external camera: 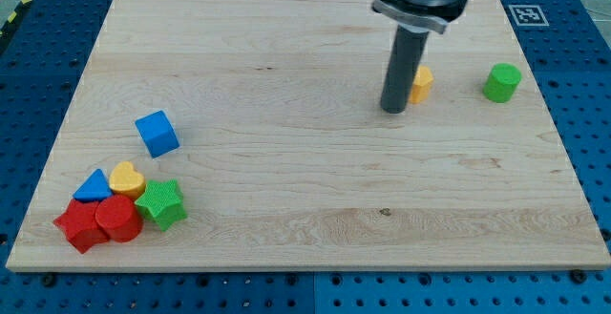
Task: Move the arm above the blue cube
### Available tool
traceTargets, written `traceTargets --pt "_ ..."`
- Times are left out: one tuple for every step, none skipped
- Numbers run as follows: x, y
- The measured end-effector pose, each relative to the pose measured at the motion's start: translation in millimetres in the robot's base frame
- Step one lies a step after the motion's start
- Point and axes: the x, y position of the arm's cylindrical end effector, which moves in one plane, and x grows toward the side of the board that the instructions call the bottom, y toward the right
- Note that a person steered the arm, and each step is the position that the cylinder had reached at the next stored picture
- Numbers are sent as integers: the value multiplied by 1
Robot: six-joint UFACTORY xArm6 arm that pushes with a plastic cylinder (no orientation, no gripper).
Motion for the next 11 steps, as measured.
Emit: traceTargets --pt "-30 -23" --pt "-33 -8" --pt "-26 20" --pt "-38 21" --pt "-53 21" --pt "-45 48" --pt "-24 55" --pt "-11 55" --pt "3 55" --pt "23 55" --pt "31 62"
